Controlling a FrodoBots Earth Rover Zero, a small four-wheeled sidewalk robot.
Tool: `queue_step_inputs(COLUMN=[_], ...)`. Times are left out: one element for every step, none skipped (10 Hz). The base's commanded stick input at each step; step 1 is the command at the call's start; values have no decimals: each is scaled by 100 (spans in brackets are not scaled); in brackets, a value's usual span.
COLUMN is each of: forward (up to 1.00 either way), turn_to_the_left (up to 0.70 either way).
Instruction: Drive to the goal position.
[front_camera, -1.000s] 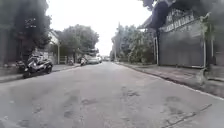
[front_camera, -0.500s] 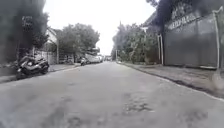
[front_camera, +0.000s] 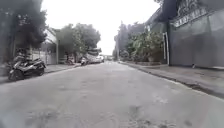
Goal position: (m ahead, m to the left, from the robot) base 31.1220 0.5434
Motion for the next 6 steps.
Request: queue_step_inputs(forward=[100,100,100,100,100,100], turn_to_the_left=[3,3,3,3,3,3])
